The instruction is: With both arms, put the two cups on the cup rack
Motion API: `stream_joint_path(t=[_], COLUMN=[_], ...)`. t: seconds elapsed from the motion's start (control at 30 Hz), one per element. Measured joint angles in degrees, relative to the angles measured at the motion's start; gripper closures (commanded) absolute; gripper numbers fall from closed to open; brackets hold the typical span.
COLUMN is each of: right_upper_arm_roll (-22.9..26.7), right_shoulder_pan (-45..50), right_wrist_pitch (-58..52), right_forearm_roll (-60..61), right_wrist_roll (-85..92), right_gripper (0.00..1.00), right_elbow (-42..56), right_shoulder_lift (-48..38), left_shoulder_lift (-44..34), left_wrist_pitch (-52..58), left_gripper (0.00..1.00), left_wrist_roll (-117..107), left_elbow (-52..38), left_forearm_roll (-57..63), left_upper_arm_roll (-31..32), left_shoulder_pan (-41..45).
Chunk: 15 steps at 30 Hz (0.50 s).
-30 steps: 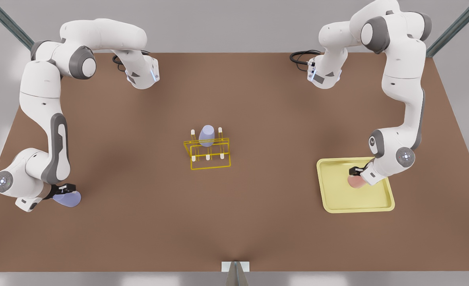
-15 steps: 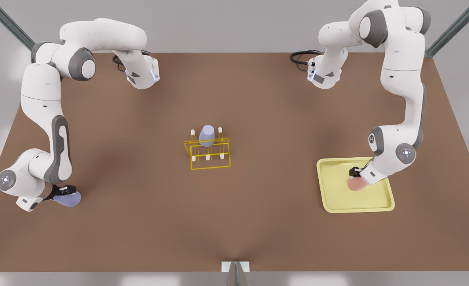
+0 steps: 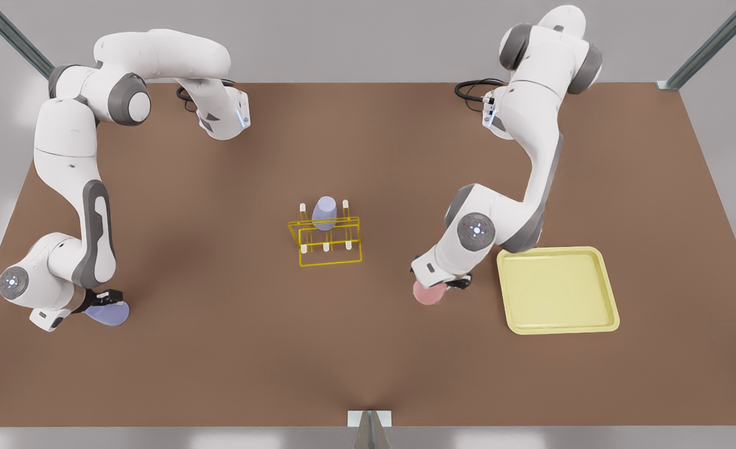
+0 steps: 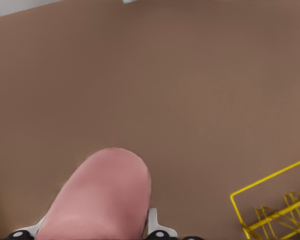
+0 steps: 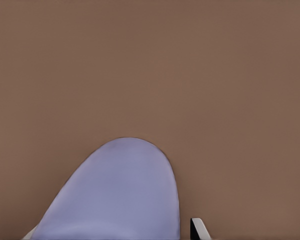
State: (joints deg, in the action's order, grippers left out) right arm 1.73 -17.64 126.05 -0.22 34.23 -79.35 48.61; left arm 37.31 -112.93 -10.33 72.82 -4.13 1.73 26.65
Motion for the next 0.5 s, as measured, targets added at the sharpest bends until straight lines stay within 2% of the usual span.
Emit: stream_joint_path(t=[0.17,0.37,0.5], right_upper_arm_roll=[-0.22,-0.24,-0.24], right_shoulder_pan=[0.18,0.29,0.51], right_wrist_pitch=[-0.14,-0.4,-0.49], right_forearm_roll=[-0.03,0.02,0.09], right_wrist_roll=[-0.08,-0.15,-0.21], right_gripper=[0.0,0.01,0.01], right_elbow=[0.05,0.08,0.37], right_shoulder_lift=[-0.3,-0.33,-0.2], left_shoulder_lift=[1.12,7.5,8.38], left_wrist_pitch=[5.13,6.9,6.65], left_gripper=[0.2,0.19,0.19], left_wrist_roll=[-10.47,-21.63,-27.89], left_elbow=[-2.86,-13.09,-14.41], left_forearm_roll=[-2.87,-3.76,-3.9], left_upper_arm_roll=[4.36,4.78,4.9], left_shoulder_pan=[2.79,7.17,9.1])
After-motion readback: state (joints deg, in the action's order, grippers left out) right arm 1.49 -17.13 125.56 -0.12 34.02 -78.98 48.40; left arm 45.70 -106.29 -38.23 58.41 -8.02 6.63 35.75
